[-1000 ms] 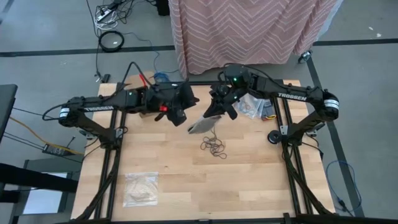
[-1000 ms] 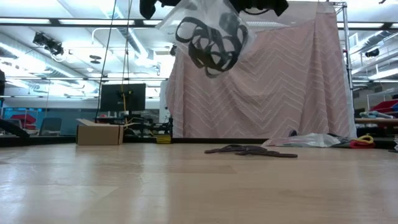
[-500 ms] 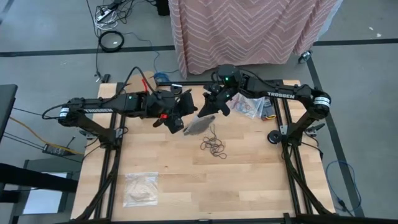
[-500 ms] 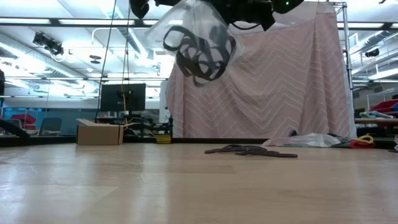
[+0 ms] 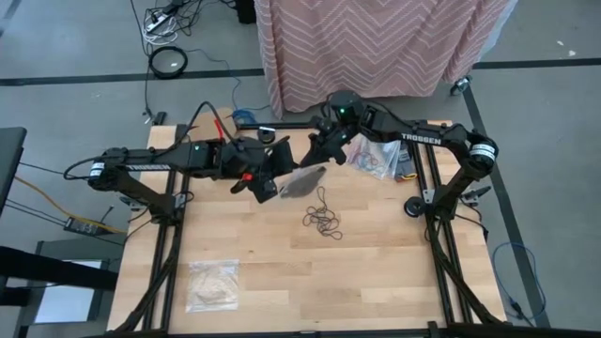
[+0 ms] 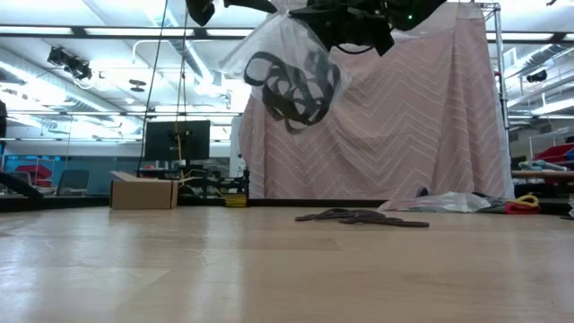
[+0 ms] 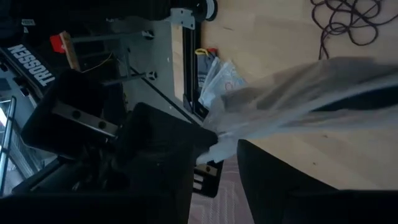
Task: Sort rubber bands
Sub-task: Close the transparent zip bag
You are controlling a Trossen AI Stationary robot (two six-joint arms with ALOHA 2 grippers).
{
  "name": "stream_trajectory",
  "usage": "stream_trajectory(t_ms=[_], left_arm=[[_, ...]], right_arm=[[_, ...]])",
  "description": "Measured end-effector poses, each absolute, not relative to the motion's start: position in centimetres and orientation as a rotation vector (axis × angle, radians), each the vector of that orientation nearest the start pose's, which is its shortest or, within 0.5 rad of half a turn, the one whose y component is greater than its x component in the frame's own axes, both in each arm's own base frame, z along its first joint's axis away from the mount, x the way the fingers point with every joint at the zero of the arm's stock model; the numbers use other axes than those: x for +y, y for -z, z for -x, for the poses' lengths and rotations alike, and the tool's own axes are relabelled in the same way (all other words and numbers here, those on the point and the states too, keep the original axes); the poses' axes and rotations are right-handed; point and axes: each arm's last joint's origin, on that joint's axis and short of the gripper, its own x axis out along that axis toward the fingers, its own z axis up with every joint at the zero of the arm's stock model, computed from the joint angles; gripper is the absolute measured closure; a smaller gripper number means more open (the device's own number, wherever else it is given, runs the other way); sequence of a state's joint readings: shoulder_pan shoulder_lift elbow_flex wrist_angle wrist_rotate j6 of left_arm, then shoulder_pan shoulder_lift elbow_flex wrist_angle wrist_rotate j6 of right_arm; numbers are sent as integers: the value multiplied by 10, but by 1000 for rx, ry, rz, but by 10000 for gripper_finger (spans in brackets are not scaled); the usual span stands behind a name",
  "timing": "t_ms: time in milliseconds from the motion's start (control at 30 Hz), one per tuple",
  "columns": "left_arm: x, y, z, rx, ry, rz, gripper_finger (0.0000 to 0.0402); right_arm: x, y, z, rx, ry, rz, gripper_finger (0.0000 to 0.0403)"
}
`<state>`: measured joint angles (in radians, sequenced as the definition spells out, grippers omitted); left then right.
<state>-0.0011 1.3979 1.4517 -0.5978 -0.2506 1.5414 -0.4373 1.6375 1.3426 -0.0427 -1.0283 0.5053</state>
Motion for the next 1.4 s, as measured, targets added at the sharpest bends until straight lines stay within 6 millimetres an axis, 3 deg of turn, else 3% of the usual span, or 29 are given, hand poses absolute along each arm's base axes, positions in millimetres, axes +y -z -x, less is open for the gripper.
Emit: stream_trajectory(t_ms=[333,567,833,933,1033,1133,1200,1267,1400], left_arm=[[6,-372,-305,670,321,-1548,281],[9,-377,-307,727,184,-1580,316],[12,-384,-307,775,-4,-1557,322],[13,-386,-306,770,-134,-1352,322],[17,-386,-298,743,-284,-955,322],[24,-377,-289,735,-224,-463,322],[28,-367,-288,756,-122,-258,324],[28,-349,-289,799,-66,-166,327],[28,-318,-291,842,-82,-105,333]], right_arm=[[-134,-333,-344,364,-574,-732,403],[-128,-333,-345,392,-622,-750,403],[-126,-332,-346,391,-621,-744,403],[-124,-332,-347,384,-600,-729,403],[-123,-325,-347,410,-514,-692,403],[-127,-308,-341,514,-335,-624,403],[-129,-295,-337,602,-218,-554,403],[-130,-281,-335,676,-151,-517,403],[-137,-253,-323,739,-73,-601,403]])
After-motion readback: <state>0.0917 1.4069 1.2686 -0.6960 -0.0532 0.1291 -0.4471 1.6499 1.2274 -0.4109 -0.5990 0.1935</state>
